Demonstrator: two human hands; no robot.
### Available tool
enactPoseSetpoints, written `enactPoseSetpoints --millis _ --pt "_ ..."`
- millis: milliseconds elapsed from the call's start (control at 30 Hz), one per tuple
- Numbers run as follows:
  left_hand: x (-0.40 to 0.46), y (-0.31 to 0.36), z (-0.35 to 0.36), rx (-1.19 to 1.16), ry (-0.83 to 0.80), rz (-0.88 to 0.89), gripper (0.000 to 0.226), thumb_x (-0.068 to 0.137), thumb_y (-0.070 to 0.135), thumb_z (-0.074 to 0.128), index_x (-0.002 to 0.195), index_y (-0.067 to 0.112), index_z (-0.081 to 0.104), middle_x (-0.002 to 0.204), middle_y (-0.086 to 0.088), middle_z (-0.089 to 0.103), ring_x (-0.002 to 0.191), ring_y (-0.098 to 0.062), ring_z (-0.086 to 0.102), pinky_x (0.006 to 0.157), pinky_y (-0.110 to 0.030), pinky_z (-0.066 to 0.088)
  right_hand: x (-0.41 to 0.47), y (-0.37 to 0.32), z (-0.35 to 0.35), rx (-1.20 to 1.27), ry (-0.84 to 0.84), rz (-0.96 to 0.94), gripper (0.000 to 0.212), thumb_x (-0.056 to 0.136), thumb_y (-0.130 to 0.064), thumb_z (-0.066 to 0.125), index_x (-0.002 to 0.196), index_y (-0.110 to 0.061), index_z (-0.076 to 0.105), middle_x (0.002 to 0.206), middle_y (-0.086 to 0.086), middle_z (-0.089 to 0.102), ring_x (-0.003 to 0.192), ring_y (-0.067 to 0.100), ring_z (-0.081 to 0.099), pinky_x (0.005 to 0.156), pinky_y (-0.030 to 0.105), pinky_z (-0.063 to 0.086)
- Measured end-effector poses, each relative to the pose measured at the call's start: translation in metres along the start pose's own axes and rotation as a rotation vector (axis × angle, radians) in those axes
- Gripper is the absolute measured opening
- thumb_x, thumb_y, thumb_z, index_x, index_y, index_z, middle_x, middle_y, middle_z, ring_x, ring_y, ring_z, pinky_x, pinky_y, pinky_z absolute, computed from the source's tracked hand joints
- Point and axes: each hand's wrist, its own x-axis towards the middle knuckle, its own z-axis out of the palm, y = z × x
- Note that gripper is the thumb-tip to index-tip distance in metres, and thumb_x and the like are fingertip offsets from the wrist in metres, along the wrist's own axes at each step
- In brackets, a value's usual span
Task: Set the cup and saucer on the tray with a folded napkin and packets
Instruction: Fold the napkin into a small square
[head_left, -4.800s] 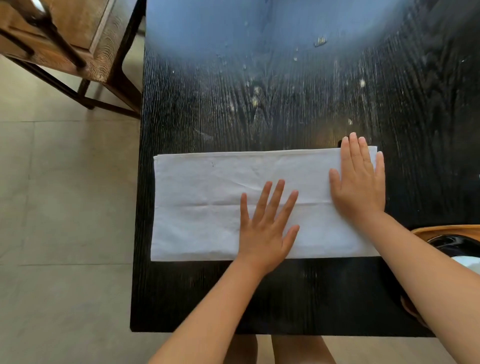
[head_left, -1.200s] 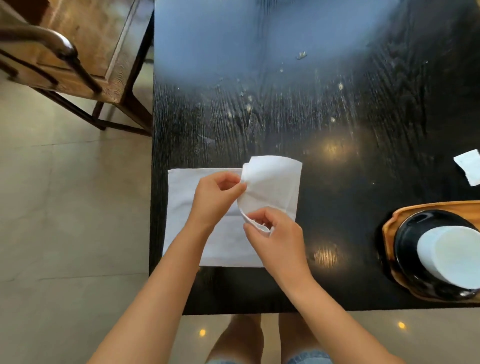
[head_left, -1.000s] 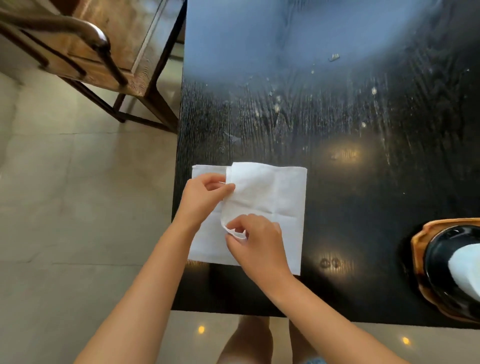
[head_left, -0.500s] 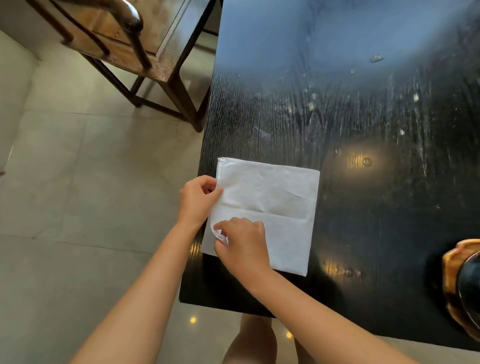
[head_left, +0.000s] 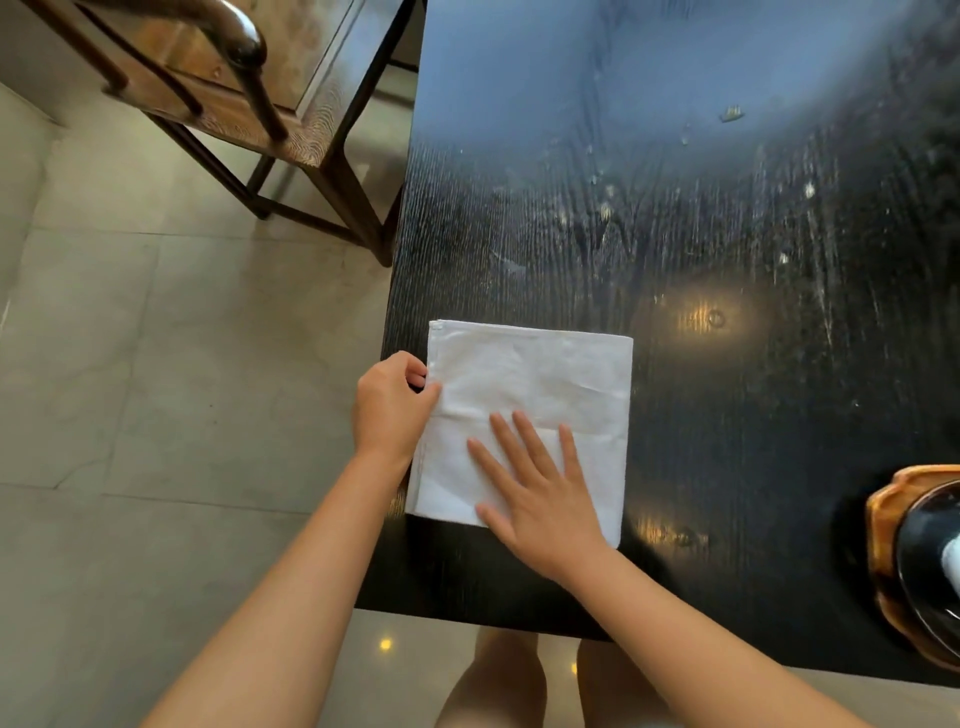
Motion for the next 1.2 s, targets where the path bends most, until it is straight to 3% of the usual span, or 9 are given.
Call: enactPoseSetpoints --millis 100,267,333,400,500,567,800,967,1200 --pt "-0.017 0.015 0.014 0.001 -0.033 0.074 0.005 0.079 0.017 0.067 0.080 0.013 0.063 0.075 0.001 0.062 0.068 -0.015 0.057 0.065 -0.035 0.053 -0.020 0.021 -0.002 -0.025 -0.013 0.021 0.068 0.089 -0.056 0.030 0.148 -0.029 0.011 0.158 0.003 0.007 0.144 0.023 0.001 0.110 0.054 0.005" --pt "-0.048 0.051 0.047 0.079 -0.123 0.238 0.007 0.083 0.022 0.065 0.085 0.017 0.060 0.078 0.004 0.057 0.068 -0.010 0.051 0.058 -0.017 0.040 -0.070 0.069 -0.004 -0.103 -0.025 0.069 0.068 0.089 -0.058 0.029 0.148 -0.029 0.011 0.158 0.004 0.008 0.145 0.024 0.001 0.110 0.056 0.007" --pt "-0.051 0.058 0.055 0.149 -0.105 0.367 0.024 0.079 0.020 0.067 0.102 0.017 0.059 0.092 0.001 0.060 0.082 -0.014 0.055 0.068 -0.023 0.043 -0.081 0.080 -0.005 -0.128 -0.039 0.070 0.068 0.089 -0.060 0.028 0.148 -0.029 0.012 0.158 0.004 0.008 0.144 0.024 0.001 0.110 0.056 0.008" --pt "-0.049 0.059 0.065 0.257 -0.083 0.538 0.051 0.077 0.018 0.065 0.125 0.013 0.049 0.122 -0.008 0.056 0.113 -0.026 0.052 0.088 -0.037 0.044 -0.083 0.083 -0.005 -0.142 -0.043 0.067 0.067 0.089 -0.060 0.026 0.148 -0.029 0.013 0.158 0.004 0.008 0.144 0.024 0.002 0.110 0.056 0.008" --pt "-0.039 0.054 0.073 0.471 -0.155 0.646 0.059 0.089 0.031 0.039 0.143 0.015 0.026 0.152 -0.011 0.030 0.141 -0.027 0.023 0.108 -0.052 0.026 -0.083 0.082 -0.004 -0.131 -0.025 0.064 0.068 0.089 -0.059 0.028 0.148 -0.029 0.014 0.158 0.004 0.008 0.144 0.024 0.002 0.110 0.056 0.007" --pt "-0.033 0.044 0.077 0.538 -0.212 0.659 0.059 0.092 0.037 0.028 0.146 0.015 0.020 0.155 -0.007 0.024 0.143 -0.023 0.020 0.110 -0.055 0.024 -0.084 0.081 -0.003 -0.103 -0.002 0.069 0.066 0.090 -0.057 0.027 0.148 -0.028 0.014 0.158 0.004 0.008 0.144 0.023 0.002 0.111 0.055 0.005" --pt "-0.033 0.037 0.082 0.580 -0.218 0.678 0.055 0.096 0.038 0.017 0.148 0.023 0.008 0.157 -0.008 0.015 0.144 -0.021 0.008 0.114 -0.052 0.010 -0.010 0.068 -0.028 0.201 0.281 0.306 0.057 0.096 -0.034 0.027 0.148 -0.022 0.007 0.156 0.001 0.004 0.144 0.015 -0.003 0.115 0.042 -0.003" --pt "-0.031 0.036 0.082 0.626 -0.231 0.663 0.054 0.098 0.039 0.004 0.148 0.022 0.012 0.156 -0.008 0.015 0.143 -0.020 0.008 0.111 -0.050 0.009 0.032 0.084 -0.028 0.103 0.272 0.444 0.057 0.093 -0.031 0.021 0.146 -0.010 0.017 0.156 0.006 0.018 0.143 0.017 0.010 0.114 0.043 0.003" --pt "-0.032 0.038 0.082 0.603 -0.219 0.669 0.055 0.095 0.035 0.021 0.148 0.021 0.015 0.157 -0.008 0.016 0.143 -0.021 0.007 0.112 -0.049 0.004 -0.018 0.161 -0.039 -0.061 0.212 0.520 0.061 0.092 -0.035 0.022 0.147 -0.010 0.014 0.156 0.007 0.013 0.144 0.017 0.004 0.114 0.049 0.003"
